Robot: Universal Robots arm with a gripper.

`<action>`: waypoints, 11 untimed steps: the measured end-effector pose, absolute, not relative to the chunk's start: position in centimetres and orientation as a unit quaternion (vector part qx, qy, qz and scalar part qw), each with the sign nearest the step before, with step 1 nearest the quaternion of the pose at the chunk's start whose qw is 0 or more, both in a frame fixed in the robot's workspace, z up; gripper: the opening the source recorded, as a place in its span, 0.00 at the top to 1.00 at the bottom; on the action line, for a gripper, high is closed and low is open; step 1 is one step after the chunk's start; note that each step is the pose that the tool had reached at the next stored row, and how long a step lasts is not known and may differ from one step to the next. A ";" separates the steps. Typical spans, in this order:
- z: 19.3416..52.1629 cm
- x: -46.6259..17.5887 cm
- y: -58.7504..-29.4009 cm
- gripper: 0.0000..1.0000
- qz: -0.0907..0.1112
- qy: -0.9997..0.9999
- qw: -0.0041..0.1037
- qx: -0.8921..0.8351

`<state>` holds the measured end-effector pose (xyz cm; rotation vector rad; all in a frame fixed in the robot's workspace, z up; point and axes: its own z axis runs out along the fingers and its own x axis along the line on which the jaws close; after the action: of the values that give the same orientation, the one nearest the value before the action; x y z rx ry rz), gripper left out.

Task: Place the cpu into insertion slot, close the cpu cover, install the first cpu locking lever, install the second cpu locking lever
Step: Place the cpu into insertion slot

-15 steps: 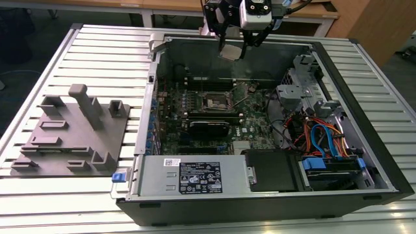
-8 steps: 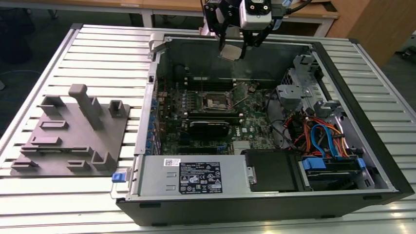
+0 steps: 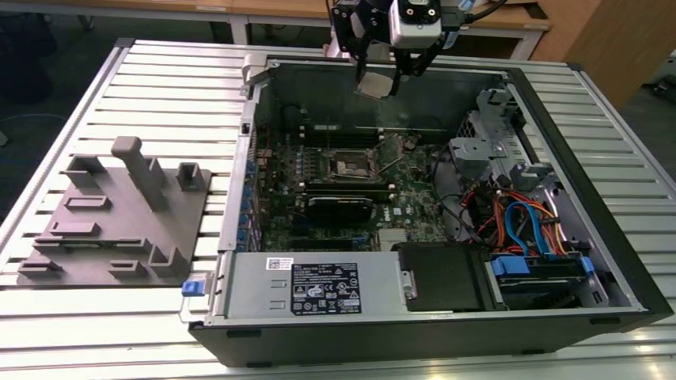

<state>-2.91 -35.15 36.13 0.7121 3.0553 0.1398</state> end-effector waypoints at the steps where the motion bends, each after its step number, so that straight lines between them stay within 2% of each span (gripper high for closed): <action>1: 36.1 -2.9 -35.2 0.46 0.045 0.973 0.001 0.228; 11: 36.1 -2.9 -35.2 0.46 0.044 0.966 0.002 0.253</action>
<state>-2.92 -35.15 36.13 0.7936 3.0327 0.1395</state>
